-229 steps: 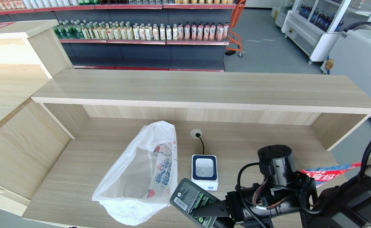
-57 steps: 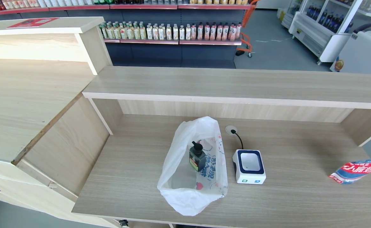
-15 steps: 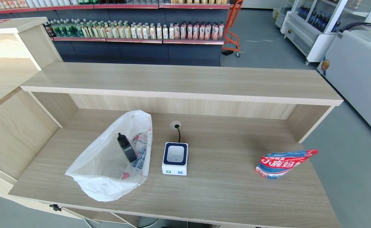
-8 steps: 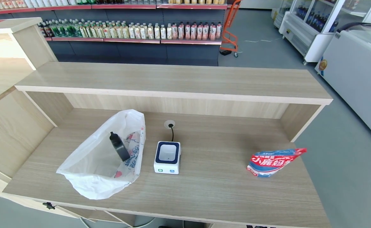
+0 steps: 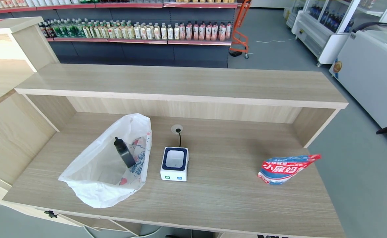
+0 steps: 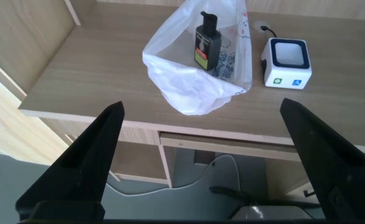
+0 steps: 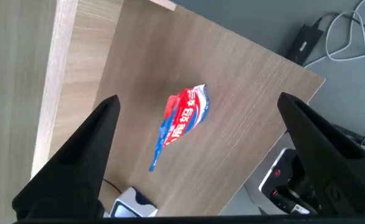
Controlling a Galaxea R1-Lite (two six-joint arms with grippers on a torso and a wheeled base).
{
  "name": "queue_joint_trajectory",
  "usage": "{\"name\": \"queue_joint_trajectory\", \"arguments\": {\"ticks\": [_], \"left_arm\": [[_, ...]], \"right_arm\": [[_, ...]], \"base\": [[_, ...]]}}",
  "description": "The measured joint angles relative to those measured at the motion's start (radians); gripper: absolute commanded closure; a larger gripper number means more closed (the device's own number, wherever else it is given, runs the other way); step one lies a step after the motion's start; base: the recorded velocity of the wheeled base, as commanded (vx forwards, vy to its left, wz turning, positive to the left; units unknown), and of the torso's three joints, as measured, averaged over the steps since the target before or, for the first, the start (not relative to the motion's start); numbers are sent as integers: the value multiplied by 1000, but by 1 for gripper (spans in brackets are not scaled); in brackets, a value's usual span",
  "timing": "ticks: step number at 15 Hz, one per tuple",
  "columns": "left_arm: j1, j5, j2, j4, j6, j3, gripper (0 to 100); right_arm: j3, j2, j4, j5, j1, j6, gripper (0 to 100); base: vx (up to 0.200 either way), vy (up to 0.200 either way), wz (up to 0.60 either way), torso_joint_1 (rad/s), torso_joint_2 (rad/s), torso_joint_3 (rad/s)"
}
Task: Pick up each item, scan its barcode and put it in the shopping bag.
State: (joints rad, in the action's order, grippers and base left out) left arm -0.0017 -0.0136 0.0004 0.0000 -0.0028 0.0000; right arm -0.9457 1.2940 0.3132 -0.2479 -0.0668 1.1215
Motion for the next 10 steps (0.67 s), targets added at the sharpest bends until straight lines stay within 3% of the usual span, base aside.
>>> {"name": "queue_joint_trajectory", "arguments": {"ticks": [4,10], "left_arm": [[0,0,0,0,0,0,0],[0,0,0,0,0,0,0]], "right_arm": [[68,275,-176,-7,107,39,0],[14,503,-349,13,188,6,0]], "base": [[0,0,0,0,0,0],[0,0,0,0,0,0]]}}
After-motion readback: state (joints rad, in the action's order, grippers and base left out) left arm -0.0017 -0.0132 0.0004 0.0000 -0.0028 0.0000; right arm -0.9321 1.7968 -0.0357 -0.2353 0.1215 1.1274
